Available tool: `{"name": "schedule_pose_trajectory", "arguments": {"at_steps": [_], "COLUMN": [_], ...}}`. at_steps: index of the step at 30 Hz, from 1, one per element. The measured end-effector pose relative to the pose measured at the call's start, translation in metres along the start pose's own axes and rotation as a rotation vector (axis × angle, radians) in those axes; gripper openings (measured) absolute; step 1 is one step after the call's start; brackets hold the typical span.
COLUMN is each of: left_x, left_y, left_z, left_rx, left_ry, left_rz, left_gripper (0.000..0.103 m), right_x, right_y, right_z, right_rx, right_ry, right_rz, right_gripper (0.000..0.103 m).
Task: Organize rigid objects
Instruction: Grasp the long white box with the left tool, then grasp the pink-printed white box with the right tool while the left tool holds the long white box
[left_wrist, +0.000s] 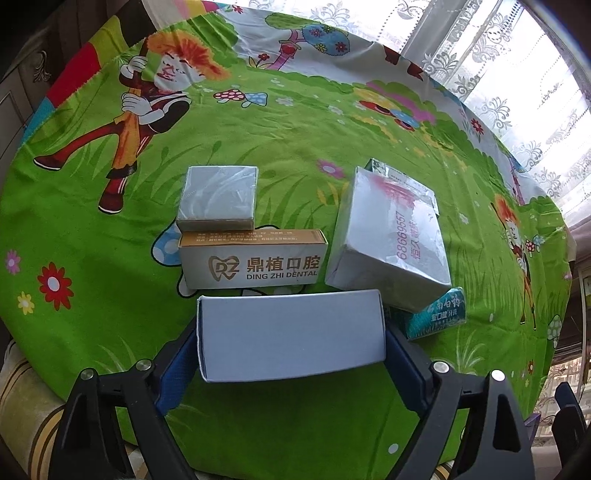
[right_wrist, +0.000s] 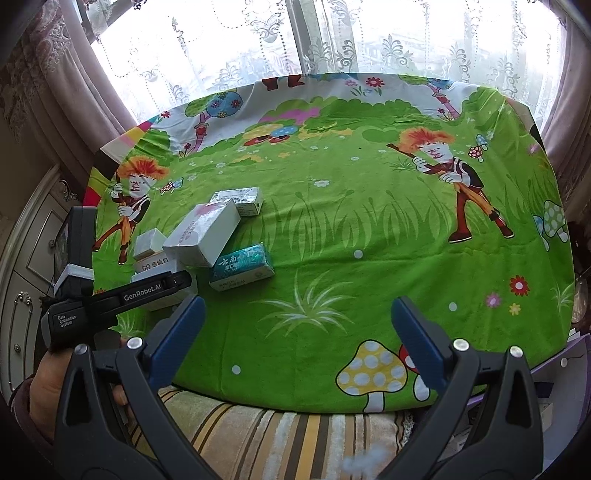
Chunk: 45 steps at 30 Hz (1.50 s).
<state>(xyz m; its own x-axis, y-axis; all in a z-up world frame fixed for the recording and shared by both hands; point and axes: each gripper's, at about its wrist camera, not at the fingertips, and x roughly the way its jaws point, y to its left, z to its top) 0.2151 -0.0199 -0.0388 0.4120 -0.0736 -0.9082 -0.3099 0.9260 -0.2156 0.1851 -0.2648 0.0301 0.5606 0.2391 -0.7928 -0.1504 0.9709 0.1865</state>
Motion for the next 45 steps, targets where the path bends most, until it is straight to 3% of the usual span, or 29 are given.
{"name": "schedule_pose_trajectory", "arguments": {"at_steps": [11,17,27,41,43,45], "left_x": [-0.041,-0.063,-0.062,-0.054,-0.052,-0.052], "left_y": [0.048,0.077,0.101,0.108,0.108,0.107], "left_z": [-0.014,-0.018,-0.021,-0.021,-0.021,-0.022], "left_rx": [-0.069,-0.11,-0.179,-0.202,-0.199,-0.196], "left_ry": [-0.059,-0.137,-0.168,-0.169,-0.166,-0.166], "left_rz": [-0.099,-0.085,-0.093,-0.099,-0.098,-0.101], "left_gripper": [0.091,0.091,0.091,0.091,0.091,0.09], "right_x": [0.03,0.055,0.103,0.157,0.158,0.158], "right_y": [0.053,0.083,0.131,0.139,0.138,0.135], "right_z": [0.02,0.033,0.056,0.057,0.056,0.055], "right_rx": [-0.049,-0.065,-0.086,-0.103,-0.108,-0.101], "right_ry": [0.042,0.07,0.104,0.179,0.171,0.179], "right_rz": [0.018,0.002,-0.083,-0.184,-0.182,-0.172], "right_gripper": [0.101,0.101,0.101,0.101,0.095,0.077]}}
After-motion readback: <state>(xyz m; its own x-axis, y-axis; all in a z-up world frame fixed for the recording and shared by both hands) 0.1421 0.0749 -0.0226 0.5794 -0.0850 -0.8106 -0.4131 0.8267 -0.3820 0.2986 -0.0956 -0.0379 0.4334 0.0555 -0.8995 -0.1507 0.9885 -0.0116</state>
